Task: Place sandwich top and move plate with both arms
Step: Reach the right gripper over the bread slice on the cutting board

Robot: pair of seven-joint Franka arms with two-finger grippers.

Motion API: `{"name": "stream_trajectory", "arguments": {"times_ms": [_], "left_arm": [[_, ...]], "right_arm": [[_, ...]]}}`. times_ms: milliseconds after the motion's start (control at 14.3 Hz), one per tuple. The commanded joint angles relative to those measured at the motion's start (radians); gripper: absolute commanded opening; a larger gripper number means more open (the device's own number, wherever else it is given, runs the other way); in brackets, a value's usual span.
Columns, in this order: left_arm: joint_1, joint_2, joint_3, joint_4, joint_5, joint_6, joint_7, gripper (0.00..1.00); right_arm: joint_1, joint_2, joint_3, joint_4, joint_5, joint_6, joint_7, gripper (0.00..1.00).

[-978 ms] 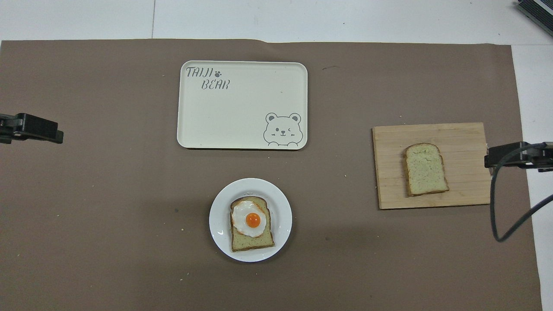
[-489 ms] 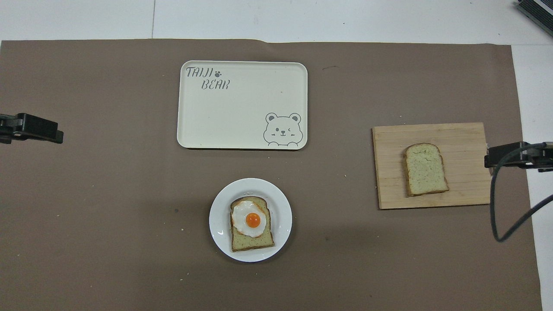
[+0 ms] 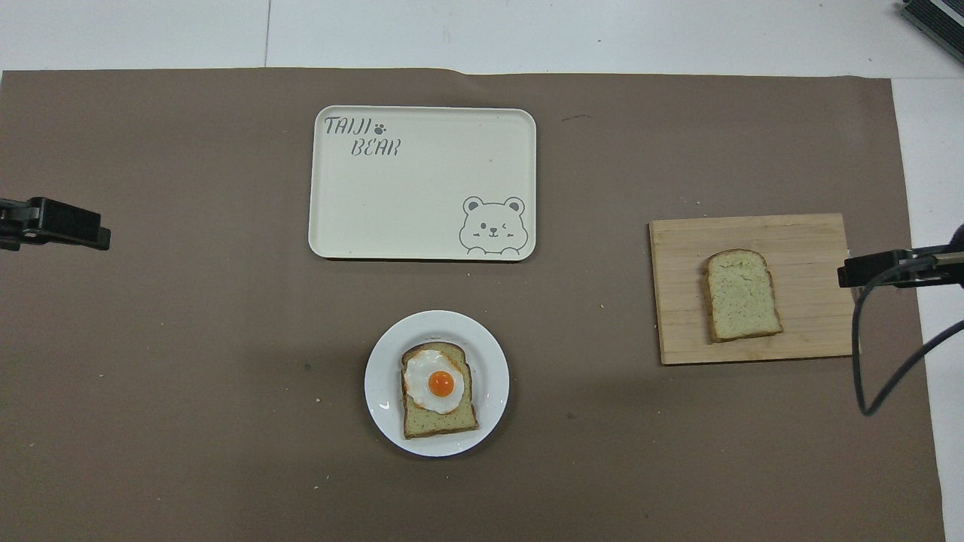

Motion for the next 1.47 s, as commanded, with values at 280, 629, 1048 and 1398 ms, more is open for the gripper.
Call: {"name": "stream_trajectory", "arguments": {"times_ms": [280, 629, 1048, 1398], "left_arm": [[0.008, 0.006, -0.002, 0.019, -0.003, -0.021, 0.01, 1.0], [0.008, 0.006, -0.003, 0.019, -0.003, -0.021, 0.009, 1.0], [0.008, 0.006, -0.002, 0.019, -0.003, -0.021, 0.01, 1.0], [0.008, 0.006, -0.003, 0.019, -0.003, -0.021, 0.009, 1.0]], "right_arm": [[-0.044, 0.094, 0.008, -0.081, 0.013, 0.213, -0.163, 1.0], [-0.08, 0.22, 0.006, -0.108, 0.083, 0.356, -0.239, 1.0], [-0.117, 0.322, 0.008, -0.17, 0.229, 0.485, -0.37, 1.0], [-0.119, 0.375, 0.006, -0.213, 0.261, 0.563, -0.398, 1.0]]}}
